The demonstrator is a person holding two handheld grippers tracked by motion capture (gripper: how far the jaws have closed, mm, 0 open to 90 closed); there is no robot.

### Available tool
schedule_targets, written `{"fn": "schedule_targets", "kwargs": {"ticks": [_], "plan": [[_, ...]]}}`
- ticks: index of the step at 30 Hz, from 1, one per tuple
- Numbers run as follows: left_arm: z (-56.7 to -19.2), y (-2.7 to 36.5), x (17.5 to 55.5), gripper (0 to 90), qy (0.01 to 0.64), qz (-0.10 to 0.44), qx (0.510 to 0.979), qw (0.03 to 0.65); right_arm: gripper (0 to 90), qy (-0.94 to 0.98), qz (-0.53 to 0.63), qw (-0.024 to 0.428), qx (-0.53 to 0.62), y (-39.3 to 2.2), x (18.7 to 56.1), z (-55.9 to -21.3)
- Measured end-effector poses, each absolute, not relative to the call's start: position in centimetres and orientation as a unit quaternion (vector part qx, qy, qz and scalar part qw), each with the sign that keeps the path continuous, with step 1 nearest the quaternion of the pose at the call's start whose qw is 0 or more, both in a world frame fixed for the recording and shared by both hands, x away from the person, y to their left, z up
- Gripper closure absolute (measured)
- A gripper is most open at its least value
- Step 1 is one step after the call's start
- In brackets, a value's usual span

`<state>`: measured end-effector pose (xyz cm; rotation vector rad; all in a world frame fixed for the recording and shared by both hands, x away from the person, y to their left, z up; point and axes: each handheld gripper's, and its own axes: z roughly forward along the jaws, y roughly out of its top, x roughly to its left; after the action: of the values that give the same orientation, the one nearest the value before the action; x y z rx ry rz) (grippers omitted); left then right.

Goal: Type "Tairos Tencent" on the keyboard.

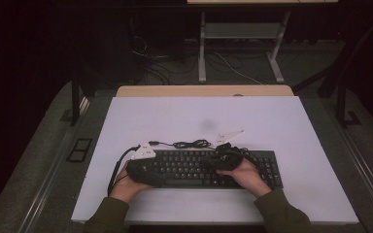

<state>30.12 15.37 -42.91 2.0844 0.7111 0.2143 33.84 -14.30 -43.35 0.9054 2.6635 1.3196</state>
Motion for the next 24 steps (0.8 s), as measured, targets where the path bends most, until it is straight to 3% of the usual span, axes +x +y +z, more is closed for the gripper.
{"fn": "schedule_targets", "kwargs": {"ticks": [17,24], "plan": [[-42.8,15.5,30.1,14.2,0.287,0.088,0.841,0.45,44.4,0.833,0.467,0.037,0.294,-15.4,33.7,-42.5],[-42.6,15.7,30.0,14.8,0.287,0.091,0.841,0.45,39.1,0.83,0.47,0.044,0.298,-15.6,33.9,-42.5]]}}
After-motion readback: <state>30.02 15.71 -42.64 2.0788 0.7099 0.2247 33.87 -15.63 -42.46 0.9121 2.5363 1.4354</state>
